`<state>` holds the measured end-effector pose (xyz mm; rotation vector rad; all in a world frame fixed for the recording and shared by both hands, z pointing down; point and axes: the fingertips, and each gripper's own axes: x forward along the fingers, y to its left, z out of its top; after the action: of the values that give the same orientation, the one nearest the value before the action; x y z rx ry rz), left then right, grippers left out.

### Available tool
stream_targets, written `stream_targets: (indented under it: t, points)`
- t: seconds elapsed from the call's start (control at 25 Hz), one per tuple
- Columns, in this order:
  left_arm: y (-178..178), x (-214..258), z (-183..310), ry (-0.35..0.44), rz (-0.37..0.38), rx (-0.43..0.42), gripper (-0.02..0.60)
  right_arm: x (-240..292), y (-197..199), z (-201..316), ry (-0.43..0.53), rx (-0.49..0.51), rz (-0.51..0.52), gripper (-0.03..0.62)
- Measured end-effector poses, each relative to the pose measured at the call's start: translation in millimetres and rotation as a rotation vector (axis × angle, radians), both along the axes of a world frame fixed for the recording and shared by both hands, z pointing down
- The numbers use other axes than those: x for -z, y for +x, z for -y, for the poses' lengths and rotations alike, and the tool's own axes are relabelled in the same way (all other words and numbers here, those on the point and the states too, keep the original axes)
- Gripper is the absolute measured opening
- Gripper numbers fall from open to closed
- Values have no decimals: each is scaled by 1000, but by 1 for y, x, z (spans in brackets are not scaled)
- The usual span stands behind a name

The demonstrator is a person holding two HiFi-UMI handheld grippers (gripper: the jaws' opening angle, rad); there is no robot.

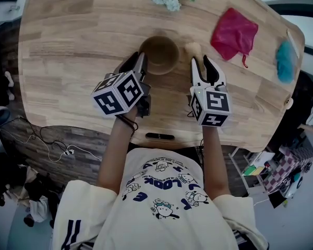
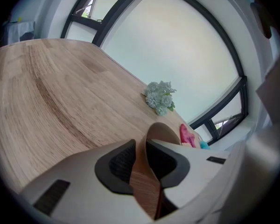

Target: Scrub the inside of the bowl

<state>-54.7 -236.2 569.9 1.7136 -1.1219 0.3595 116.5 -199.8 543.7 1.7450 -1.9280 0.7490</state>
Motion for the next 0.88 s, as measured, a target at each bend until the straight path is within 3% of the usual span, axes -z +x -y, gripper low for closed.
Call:
stream_targets:
  t: [0.12,0.36,0.52,0.72,0.88]
  points:
    - [2,1,1,12,21,-10,57,-4,-1,3,-8,-1,-9,109]
    - [1,-1,-1,5,62,-27,46,-7,-1,3,-18,16,-28,95]
    - [-1,0,-4,-4,83,-43,41,-6,-1,3,-27,7,11,83]
    - [-1,7,-8,15,106,-58,41,33,-7,7,74,-17,107,77]
    - [6,15,-13,43,132,-76,41,78,-29,5,161,39,190,77]
